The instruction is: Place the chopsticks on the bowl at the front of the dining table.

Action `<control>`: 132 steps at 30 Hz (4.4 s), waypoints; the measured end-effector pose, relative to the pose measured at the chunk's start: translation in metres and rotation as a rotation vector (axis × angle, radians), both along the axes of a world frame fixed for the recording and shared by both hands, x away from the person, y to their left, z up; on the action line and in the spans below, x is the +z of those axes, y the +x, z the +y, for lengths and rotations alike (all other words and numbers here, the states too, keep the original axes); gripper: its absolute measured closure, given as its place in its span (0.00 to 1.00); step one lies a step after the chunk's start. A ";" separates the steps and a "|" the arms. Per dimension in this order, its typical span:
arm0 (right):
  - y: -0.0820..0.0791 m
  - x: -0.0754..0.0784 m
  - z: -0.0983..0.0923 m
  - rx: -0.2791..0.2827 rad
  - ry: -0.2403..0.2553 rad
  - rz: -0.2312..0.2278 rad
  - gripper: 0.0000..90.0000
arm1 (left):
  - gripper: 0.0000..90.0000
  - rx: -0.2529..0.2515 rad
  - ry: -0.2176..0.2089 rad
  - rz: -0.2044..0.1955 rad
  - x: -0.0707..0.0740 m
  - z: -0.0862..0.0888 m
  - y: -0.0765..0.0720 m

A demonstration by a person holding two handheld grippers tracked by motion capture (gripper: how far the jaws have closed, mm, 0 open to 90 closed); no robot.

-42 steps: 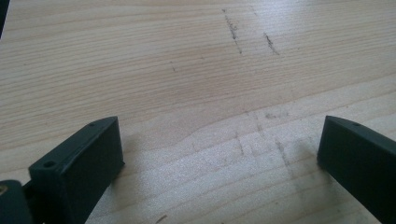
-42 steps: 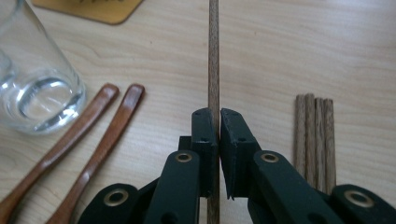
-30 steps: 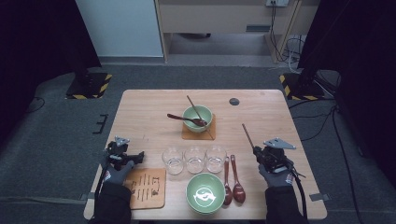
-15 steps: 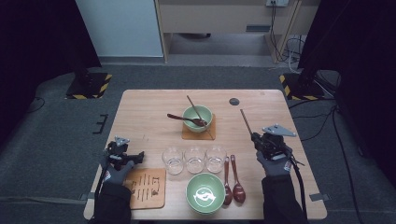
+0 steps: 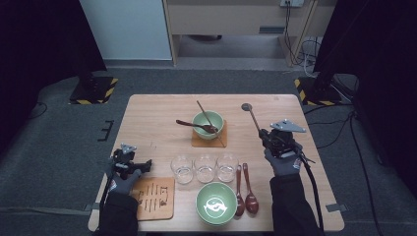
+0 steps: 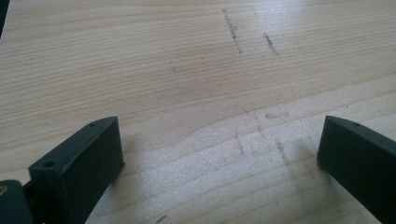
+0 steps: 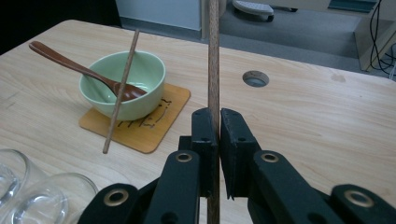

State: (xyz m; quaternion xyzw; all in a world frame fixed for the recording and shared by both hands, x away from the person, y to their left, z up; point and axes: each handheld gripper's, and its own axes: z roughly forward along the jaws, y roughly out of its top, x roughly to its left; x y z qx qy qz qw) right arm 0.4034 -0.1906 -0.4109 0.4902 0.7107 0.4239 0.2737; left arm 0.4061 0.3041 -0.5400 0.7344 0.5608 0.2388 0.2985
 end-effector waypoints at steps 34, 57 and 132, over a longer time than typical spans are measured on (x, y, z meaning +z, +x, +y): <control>0.046 0.027 0.056 0.080 0.019 -0.047 0.94 | 0.00 -0.001 0.000 0.000 0.000 0.000 0.000; 0.074 0.033 0.082 0.107 0.041 -0.063 0.94 | 0.00 -0.002 0.000 0.000 0.000 0.000 0.000; 0.145 -0.035 0.143 0.147 -0.033 0.093 0.94 | 0.00 -0.003 0.000 -0.001 0.000 0.000 0.001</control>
